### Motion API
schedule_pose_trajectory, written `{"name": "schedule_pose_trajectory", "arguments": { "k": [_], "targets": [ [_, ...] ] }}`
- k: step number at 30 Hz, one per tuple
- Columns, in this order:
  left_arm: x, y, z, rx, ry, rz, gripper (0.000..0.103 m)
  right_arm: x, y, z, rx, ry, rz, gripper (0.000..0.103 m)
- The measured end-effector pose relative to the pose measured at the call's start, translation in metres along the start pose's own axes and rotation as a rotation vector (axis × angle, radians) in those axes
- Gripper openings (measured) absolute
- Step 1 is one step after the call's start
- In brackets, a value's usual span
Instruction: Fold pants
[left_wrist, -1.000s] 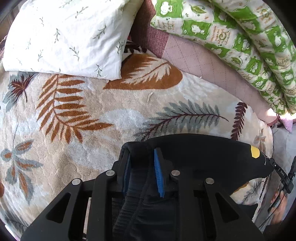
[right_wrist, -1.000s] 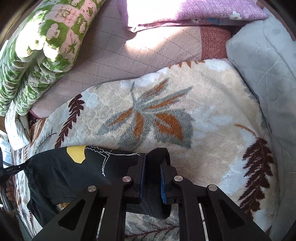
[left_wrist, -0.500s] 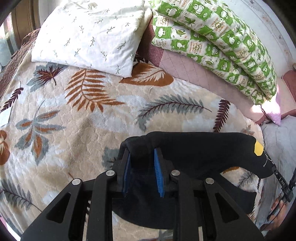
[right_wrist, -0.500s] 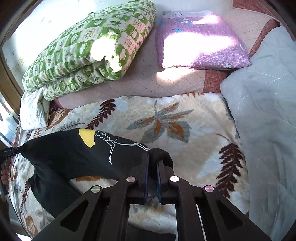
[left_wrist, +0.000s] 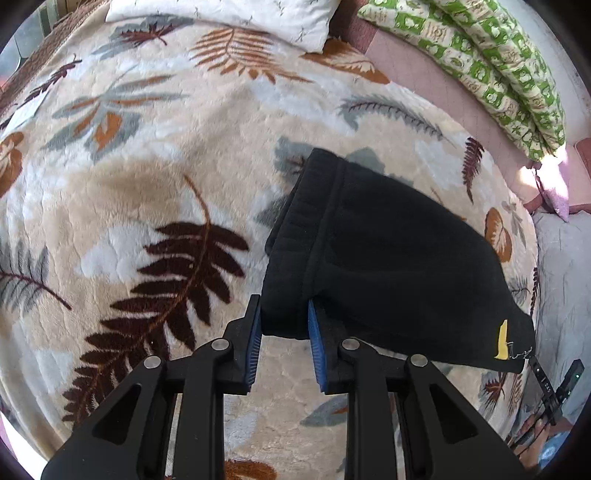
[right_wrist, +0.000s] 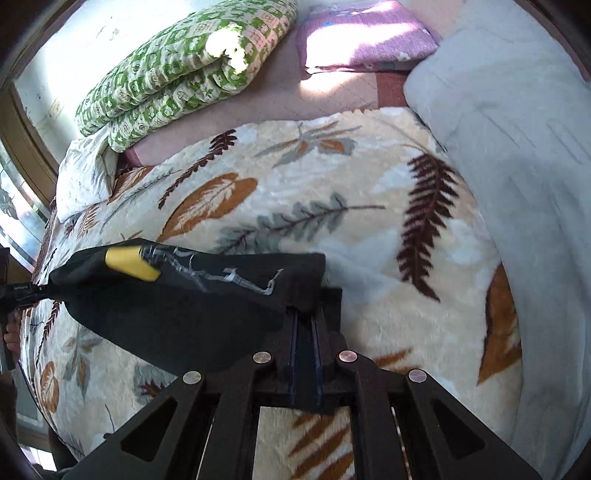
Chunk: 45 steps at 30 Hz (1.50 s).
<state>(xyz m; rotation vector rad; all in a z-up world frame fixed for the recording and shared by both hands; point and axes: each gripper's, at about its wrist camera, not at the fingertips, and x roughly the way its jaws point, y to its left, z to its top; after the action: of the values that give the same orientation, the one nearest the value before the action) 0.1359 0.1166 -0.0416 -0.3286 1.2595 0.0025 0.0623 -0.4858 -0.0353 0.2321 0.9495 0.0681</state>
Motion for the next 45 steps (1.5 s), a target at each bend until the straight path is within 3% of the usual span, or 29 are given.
{"name": "schedule_pose_trajectory", "arguments": {
  "k": [6, 12, 14, 16, 17, 18, 24, 31, 35, 41, 42, 44, 45],
  "targets": [
    [-0.005, -0.012, -0.014, 0.071, 0.007, 0.033, 0.025, -0.003, -0.015, -0.028, 0.067, 0.042, -0.067, 0.011],
    [-0.033, -0.003, -0.020, 0.095, 0.019, -0.005, 0.028, -0.035, -0.023, -0.024, 0.222, -0.008, 0.019, 0.013],
    [-0.048, 0.008, -0.015, 0.064, -0.020, -0.043, 0.028, -0.037, -0.019, -0.018, 0.259, -0.003, 0.053, 0.025],
    [-0.060, 0.017, -0.004, 0.013, -0.060, -0.063, 0.036, -0.035, -0.012, -0.015, 0.291, 0.004, 0.069, 0.039],
    [-0.061, 0.019, 0.004, -0.005, -0.064, -0.067, 0.051, -0.031, -0.009, -0.013, 0.307, 0.014, 0.073, 0.039],
    [-0.060, 0.021, 0.010, -0.023, -0.062, -0.060, 0.056, -0.027, -0.007, -0.013, 0.327, 0.023, 0.078, 0.039],
    [-0.026, 0.006, 0.031, -0.023, 0.041, -0.088, 0.056, -0.010, 0.003, -0.013, 0.423, 0.044, 0.102, 0.039],
    [0.005, -0.002, 0.038, -0.024, 0.099, -0.106, 0.056, -0.001, -0.004, -0.012, 0.449, 0.070, 0.037, 0.039],
    [0.013, -0.004, 0.038, -0.009, 0.113, -0.115, 0.056, 0.009, -0.006, -0.011, 0.462, 0.090, 0.013, 0.039],
    [0.016, -0.008, 0.040, -0.016, 0.099, -0.114, 0.056, 0.022, -0.004, -0.005, 0.494, 0.051, 0.004, 0.039],
    [0.016, -0.008, 0.040, -0.017, 0.097, -0.111, 0.052, 0.025, -0.003, -0.004, 0.495, 0.056, 0.000, 0.039],
    [0.013, -0.009, 0.041, -0.020, 0.071, -0.086, 0.035, 0.031, -0.001, -0.004, 0.499, 0.080, -0.019, 0.031],
    [0.010, -0.009, 0.043, -0.019, 0.065, -0.089, 0.030, 0.032, -0.001, -0.003, 0.500, 0.080, -0.005, 0.015]
  ]
}}
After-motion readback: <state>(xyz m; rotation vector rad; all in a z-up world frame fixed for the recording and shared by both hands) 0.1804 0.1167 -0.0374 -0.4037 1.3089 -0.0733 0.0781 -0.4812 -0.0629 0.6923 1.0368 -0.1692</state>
